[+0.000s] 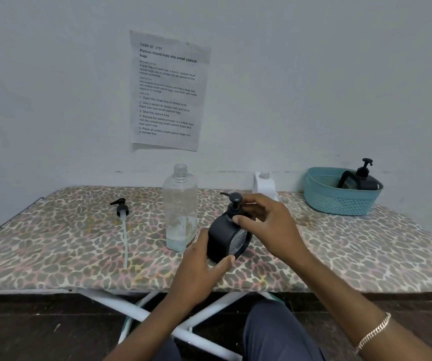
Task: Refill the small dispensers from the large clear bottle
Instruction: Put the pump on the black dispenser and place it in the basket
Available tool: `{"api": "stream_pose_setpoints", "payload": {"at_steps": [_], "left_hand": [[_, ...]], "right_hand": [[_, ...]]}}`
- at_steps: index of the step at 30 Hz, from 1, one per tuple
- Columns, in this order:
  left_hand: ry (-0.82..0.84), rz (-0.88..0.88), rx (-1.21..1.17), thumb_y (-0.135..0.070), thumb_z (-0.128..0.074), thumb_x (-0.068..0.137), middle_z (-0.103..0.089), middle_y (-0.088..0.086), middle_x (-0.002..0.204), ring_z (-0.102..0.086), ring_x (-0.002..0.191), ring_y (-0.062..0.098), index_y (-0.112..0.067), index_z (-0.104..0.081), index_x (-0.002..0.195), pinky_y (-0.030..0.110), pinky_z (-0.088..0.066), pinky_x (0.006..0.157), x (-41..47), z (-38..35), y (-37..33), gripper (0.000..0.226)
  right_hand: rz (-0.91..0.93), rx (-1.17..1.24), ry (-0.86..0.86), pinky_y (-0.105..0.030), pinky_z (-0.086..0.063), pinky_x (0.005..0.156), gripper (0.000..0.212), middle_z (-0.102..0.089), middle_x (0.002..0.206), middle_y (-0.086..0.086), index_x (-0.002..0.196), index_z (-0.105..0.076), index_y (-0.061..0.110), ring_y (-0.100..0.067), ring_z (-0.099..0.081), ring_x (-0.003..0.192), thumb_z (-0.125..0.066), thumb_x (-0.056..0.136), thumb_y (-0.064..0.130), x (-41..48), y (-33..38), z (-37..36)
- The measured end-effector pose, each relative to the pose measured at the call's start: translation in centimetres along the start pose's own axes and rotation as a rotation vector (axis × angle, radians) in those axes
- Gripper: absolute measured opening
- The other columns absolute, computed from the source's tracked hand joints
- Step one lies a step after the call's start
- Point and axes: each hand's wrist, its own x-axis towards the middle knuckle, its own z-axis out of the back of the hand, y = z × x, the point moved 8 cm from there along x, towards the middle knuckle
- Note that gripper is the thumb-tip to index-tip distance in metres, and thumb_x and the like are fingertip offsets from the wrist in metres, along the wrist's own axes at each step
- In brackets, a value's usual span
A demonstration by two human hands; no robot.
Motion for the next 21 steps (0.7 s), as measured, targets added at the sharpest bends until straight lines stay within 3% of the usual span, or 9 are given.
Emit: {"api": "stream_pose_setpoints", "payload": {"at_steps": [7,14,17,19,21], "left_hand": [[0.003,0.011,-0.023,-0.047,-0.077,0.09,-0.072,-0.018,0.113,-0.072,0.104,0.006,-0.059,-0.048,0.122,0.042,-0.062,0.088,0.2,0.1,0.3,0.045],[0.005,-0.008,-0.011,-0.049,-0.075,0.09,-0.07,-0.017,0.116,-0.071,0.107,0.006,-0.057,-0.047,0.125,0.041,-0.061,0.089,0.0,0.1,0.1,0.046],[0.003,-0.005,-0.016,-0.046,-0.076,0.09,-0.07,-0.017,0.118,-0.071,0.109,0.007,-0.06,-0.047,0.125,0.041,-0.061,0.09,0.0,0.0,0.1,0.048],[0.006,-0.003,-0.022,-0.045,-0.077,0.091,-0.071,-0.016,0.118,-0.071,0.109,0.008,-0.057,-0.048,0.125,0.043,-0.061,0.09,0.1,0.0,0.1,0.046],[0.007,-0.004,-0.022,-0.046,-0.077,0.091,-0.071,-0.016,0.117,-0.071,0.108,0.009,-0.055,-0.049,0.125,0.044,-0.061,0.09,0.2,0.1,0.2,0.045]], "right_hand": [[-0.034,-0.099,0.014,-0.025,-0.049,0.097,0.03,-0.073,0.113,0.022,0.113,-0.076,0.035,0.006,-0.066,0.108,-0.087,0.085,0.033,0.8,-0.3,-0.2],[-0.074,-0.095,0.012,-0.009,-0.048,0.075,0.036,-0.07,0.094,0.012,0.097,-0.068,0.032,0.002,-0.065,0.087,-0.094,0.074,0.043,1.0,-0.8,-0.1],[-0.084,-0.068,0.06,-0.021,-0.054,0.089,0.038,-0.073,0.105,0.017,0.107,-0.072,0.036,0.004,-0.067,0.099,-0.092,0.076,0.047,1.1,-0.6,0.2],[-0.097,-0.016,0.138,-0.035,-0.054,0.102,0.036,-0.075,0.115,0.018,0.118,-0.075,0.041,0.001,-0.068,0.11,-0.085,0.083,0.037,1.1,-0.3,0.2],[-0.1,0.002,0.17,-0.038,-0.053,0.106,0.035,-0.077,0.114,0.019,0.113,-0.077,0.048,0.002,-0.069,0.111,-0.081,0.089,0.024,1.0,-0.2,0.1]]}}
